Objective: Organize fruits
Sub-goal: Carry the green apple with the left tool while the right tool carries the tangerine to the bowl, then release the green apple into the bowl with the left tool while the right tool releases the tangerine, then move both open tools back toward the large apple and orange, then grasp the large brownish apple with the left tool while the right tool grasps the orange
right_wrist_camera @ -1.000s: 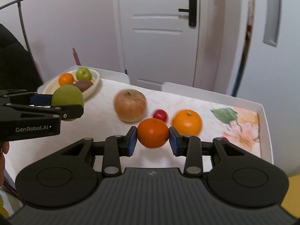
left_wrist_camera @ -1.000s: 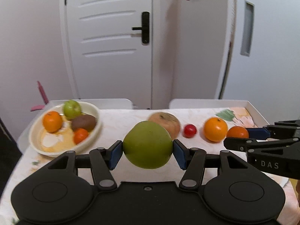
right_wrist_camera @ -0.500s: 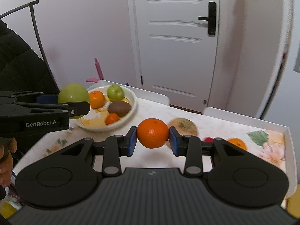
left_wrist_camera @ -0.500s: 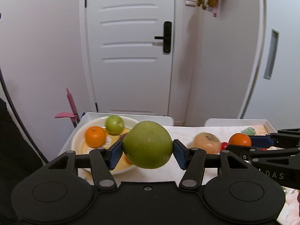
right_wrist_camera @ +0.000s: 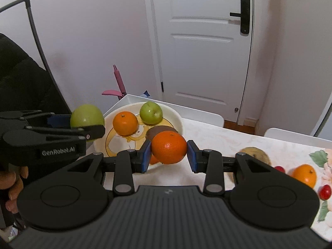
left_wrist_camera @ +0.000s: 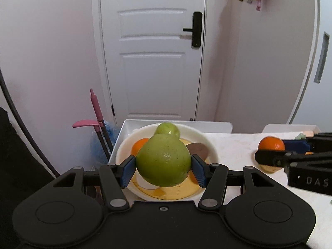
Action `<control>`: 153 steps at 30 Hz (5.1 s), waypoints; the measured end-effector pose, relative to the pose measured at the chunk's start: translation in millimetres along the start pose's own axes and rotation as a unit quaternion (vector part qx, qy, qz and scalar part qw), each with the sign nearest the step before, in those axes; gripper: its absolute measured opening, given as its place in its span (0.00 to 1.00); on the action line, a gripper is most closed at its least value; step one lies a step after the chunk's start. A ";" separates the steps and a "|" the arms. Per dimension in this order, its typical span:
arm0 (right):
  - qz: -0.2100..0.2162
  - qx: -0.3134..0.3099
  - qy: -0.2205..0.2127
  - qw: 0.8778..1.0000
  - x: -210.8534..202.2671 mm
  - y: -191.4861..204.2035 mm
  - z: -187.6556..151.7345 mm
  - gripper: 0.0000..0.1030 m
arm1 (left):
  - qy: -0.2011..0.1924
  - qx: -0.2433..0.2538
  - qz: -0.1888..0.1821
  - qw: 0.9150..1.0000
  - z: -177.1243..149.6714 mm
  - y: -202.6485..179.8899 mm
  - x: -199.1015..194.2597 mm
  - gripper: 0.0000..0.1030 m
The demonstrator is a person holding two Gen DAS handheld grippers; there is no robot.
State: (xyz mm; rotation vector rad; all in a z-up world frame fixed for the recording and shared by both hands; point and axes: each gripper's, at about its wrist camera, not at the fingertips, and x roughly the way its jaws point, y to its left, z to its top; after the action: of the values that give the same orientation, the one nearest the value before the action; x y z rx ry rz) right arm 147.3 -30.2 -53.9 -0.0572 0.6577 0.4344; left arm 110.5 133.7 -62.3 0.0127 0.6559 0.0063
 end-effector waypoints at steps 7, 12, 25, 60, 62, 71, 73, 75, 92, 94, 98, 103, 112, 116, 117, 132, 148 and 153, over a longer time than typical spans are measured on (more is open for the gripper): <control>-0.019 0.021 0.010 1.000 28.4 17.8 2.0 0.50 | 0.023 0.022 -0.018 0.999 -7.2 26.2 33.8 0.60; -0.032 0.035 0.016 0.999 43.4 24.6 0.3 0.50 | 0.037 0.039 -0.028 0.998 -13.6 34.3 55.3 0.60; -0.049 0.051 0.023 0.997 53.1 17.2 0.8 0.50 | 0.067 0.048 -0.057 0.995 -18.7 38.0 81.0 0.78; 0.016 -0.098 0.026 0.995 80.0 51.7 -25.2 0.84 | 0.029 -0.003 -0.012 1.000 -7.5 67.4 36.4 0.95; 0.013 -0.091 0.025 0.996 77.1 49.3 -25.3 0.84 | 0.029 -0.003 -0.010 1.000 -8.0 67.4 36.0 0.95; 0.000 -0.068 0.020 0.997 59.1 42.8 -26.1 0.84 | 0.026 0.001 -0.010 1.000 -7.9 64.0 27.1 0.95; -0.004 -0.065 0.017 0.998 53.4 41.1 -26.1 0.84 | 0.024 0.002 -0.012 1.000 -7.8 61.8 24.6 0.95; -0.010 -0.057 0.015 0.998 46.9 38.0 -26.0 0.84 | 0.021 0.004 -0.015 1.000 -7.4 59.0 21.4 0.95; -0.086 0.043 -0.006 0.995 -35.3 -32.4 -34.3 0.84 | -0.002 0.025 -0.043 0.999 5.6 18.7 -7.0 0.95; -0.091 0.055 -0.007 0.994 -43.0 -46.8 -37.8 0.84 | -0.005 0.030 -0.044 0.999 6.5 7.4 -10.3 0.95; -0.106 0.058 -0.001 0.993 -54.6 -71.9 -47.0 0.89 | -0.010 0.034 -0.050 0.998 7.4 -17.8 -14.6 0.97; -0.120 0.064 -0.006 0.991 -70.1 -105.5 -54.7 1.00 | -0.002 0.038 -0.059 0.998 6.9 -54.5 -10.5 1.00; -0.116 0.071 0.001 0.991 -76.1 -172.7 -69.9 1.00 | 0.019 0.069 -0.063 0.995 2.6 -130.6 13.4 1.00; -0.109 0.055 0.009 0.993 -70.6 -198.1 -77.6 1.00 | 0.022 0.073 -0.067 0.995 -0.3 -160.7 26.2 1.00; -0.106 0.050 0.011 0.993 -68.2 -204.4 -79.8 1.00 | 0.023 0.076 -0.066 0.995 -1.3 -168.2 29.9 1.00; -0.056 -0.017 0.027 0.998 -23.4 -260.5 -95.9 1.00 | 0.029 0.116 -0.046 0.992 -18.9 -238.9 85.3 1.00; -0.005 -0.046 0.030 0.998 10.0 -262.0 -98.3 1.00 | 0.026 0.119 -0.031 0.992 -23.1 -243.5 127.9 0.83; -0.001 -0.049 0.034 0.998 17.2 -261.4 -96.2 0.93 | 0.028 0.121 -0.044 0.991 -24.1 -241.8 129.4 0.77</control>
State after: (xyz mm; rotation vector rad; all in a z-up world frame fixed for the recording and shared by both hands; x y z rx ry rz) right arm 210.5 -279.3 -162.6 -0.1669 0.7033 0.4643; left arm 198.8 -106.6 -163.7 0.2176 0.7102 -0.1593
